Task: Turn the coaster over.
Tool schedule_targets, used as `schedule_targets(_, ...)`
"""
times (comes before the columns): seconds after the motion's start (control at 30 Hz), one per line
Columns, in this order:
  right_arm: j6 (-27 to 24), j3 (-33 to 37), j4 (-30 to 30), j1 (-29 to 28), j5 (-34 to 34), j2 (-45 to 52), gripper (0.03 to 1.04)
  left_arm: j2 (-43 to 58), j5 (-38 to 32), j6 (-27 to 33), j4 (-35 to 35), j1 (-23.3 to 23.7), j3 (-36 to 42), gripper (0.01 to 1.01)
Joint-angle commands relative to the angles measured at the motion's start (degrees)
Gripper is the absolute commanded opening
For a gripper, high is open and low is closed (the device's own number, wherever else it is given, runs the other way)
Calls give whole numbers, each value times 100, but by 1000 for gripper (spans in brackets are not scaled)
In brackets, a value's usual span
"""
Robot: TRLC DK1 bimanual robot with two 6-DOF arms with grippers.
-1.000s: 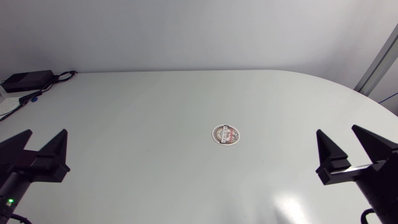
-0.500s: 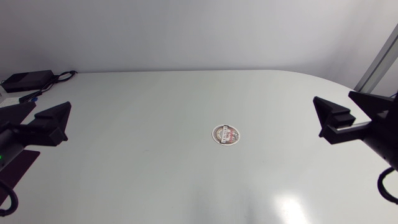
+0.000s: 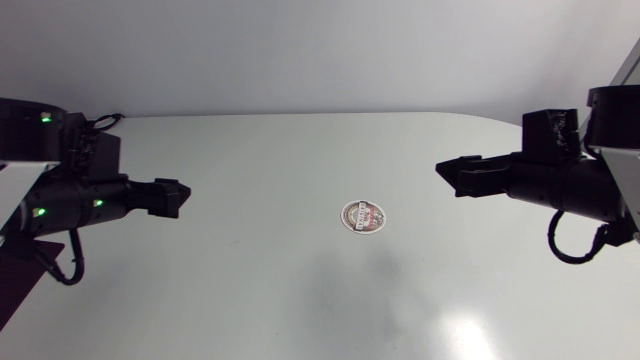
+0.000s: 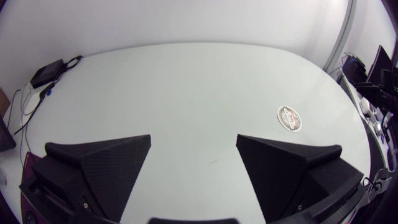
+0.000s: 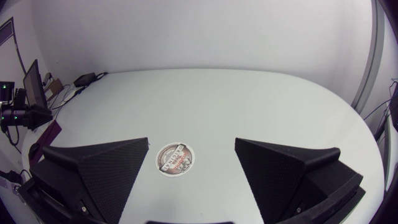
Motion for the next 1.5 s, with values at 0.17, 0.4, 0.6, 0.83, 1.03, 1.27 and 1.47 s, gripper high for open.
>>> schedule_targets(0.17, 117, 214, -83, -12, -361, 1011, 1005, 1404, 63, 939, -160, -431, 957, 957)
schedule_targets(0.4, -253, 372, -153, 252, -669, 1538, 1005, 2406, 1, 1889, -213, -800, 1361, 962)
schedule_targets(0.6, -1843, 943, -1217, 568, -396, 2154, 970, 3056, 924, 2390, -55, -791, 1554, 975)
schedule_targets(0.83, -1958, 1075, -549, 489, -563, 2971, 275, 3707, 1372, 2601, -125, -1038, 1968, 862)
schedule_targets(1.03, -2133, 1488, -531, 639, -651, 3604, 48, 4287, 1592, 2574, -108, -1082, 2504, 364)
schedule_targets(1.27, -2309, 2121, -602, 779, -476, 4553, 48, 4691, 1952, 2627, -125, -1073, 2890, 285)
schedule_targets(1.47, -2467, 2613, -848, 797, -476, 5230, 48, 4814, 2207, 2627, -240, -1099, 3057, 238)
